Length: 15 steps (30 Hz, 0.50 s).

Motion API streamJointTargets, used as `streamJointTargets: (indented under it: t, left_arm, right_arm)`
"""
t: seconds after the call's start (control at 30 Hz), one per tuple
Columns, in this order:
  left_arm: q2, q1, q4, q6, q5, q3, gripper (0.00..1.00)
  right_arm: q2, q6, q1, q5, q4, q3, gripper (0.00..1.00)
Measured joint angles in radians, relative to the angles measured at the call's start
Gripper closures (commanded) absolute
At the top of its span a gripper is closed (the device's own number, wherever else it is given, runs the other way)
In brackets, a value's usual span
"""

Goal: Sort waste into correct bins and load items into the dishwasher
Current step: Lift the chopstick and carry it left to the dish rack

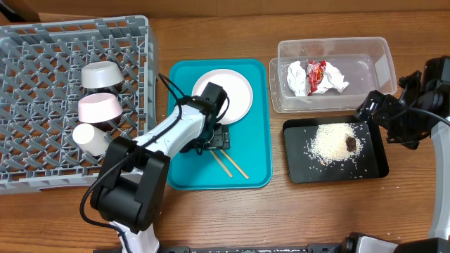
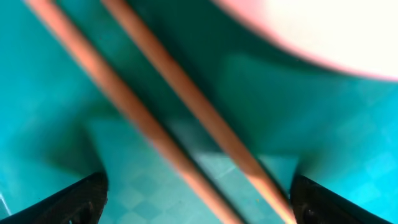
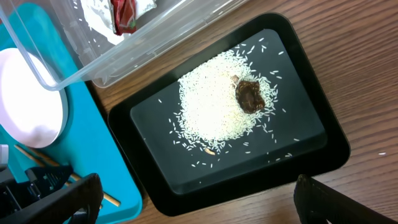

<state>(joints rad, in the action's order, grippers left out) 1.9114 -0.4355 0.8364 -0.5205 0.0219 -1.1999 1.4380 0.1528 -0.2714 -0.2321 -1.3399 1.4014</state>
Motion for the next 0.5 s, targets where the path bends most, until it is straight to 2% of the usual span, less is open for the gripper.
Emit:
streamJointTargets:
  t: [0.1,0.13,0.2,0.27,0.33,0.4,0.5]
  left_arm:
    - [0.0,-0.001,0.035,0.0,-0.003,-0.001,0.19]
    - [0.0,-0.002,0.039,0.002,-0.002,-0.001,0.26]
    - [0.0,-0.002,0.037,0.003,-0.002,-0.001,0.5]
    - [0.0,-0.002,0.031,0.003,-0.002,-0.001,0.63]
    - [0.0,-0.002,0.027,0.005,0.0,-0.001,0.7]
    - [0.0,-0.002,0.027,0.005,0.003,-0.001,0.73]
    - [0.0,-0.002,0.023,-0.002,0.016,-0.002,0.84]
  right_arm:
    - [0.0,0.0,0.0,0.0,0.0,0.0,0.0]
    - [0.0,0.0,0.0,0.0,0.0,0.0,0.0]
    - [0.0,0.0,0.0,0.0,0.0,0.0,0.0]
    - [0.0,0.0,0.0,0.0,0.0,0.0,0.0]
    - [0.0,0.0,0.0,0.0,0.0,0.0,0.0]
    - [0.0,0.0,0.0,0.0,-0.001,0.0,0.0]
    - [0.0,0.0,0.0,0.0,-0.001,0.0,0.0]
